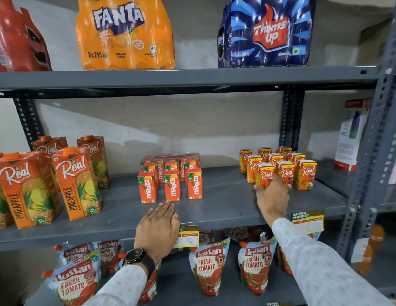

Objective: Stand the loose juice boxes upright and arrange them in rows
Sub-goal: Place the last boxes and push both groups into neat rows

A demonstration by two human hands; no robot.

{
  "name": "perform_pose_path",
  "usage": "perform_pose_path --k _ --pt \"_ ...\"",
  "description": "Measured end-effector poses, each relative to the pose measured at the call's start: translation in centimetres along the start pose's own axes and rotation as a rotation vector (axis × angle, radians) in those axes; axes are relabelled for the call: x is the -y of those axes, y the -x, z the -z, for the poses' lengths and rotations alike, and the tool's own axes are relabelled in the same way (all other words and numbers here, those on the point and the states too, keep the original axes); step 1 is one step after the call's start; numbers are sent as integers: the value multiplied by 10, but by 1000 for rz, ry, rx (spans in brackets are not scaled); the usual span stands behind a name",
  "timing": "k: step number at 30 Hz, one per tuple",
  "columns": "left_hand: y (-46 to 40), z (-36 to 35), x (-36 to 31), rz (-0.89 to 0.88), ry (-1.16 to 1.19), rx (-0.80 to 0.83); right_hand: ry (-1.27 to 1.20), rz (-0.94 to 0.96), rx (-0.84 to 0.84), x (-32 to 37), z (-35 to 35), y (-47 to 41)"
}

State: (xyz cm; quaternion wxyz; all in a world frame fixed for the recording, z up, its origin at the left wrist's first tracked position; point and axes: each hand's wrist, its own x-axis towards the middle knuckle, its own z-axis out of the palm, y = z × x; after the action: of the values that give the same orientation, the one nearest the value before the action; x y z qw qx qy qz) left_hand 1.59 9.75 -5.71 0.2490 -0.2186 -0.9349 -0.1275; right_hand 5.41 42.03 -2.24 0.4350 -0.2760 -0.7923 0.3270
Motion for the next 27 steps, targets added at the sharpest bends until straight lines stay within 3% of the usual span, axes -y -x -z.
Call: perform_pose_path --k 7,13,15,17,19,21,27 --pt "1 2 -1 -7 22 -32 -71 5 -20 -6 12 11" --pt "3 -1 -25 100 188 -158 -216 125 144 -37 42 18" --pt "4 -3 -64 -5 191 -114 -208 148 154 -47 56 7" --pt "-1 -4 -109 -140 184 -85 -200 179 64 -53 69 -7" --pt "-18 -6 -150 -165 214 -93 -193 192 -44 -64 83 -27" --pt "-43 -10 -180 -111 323 -29 -155 163 -61 -75 94 -53" --pt "-116 -31 -218 144 777 212 -224 -107 235 -110 96 -117"
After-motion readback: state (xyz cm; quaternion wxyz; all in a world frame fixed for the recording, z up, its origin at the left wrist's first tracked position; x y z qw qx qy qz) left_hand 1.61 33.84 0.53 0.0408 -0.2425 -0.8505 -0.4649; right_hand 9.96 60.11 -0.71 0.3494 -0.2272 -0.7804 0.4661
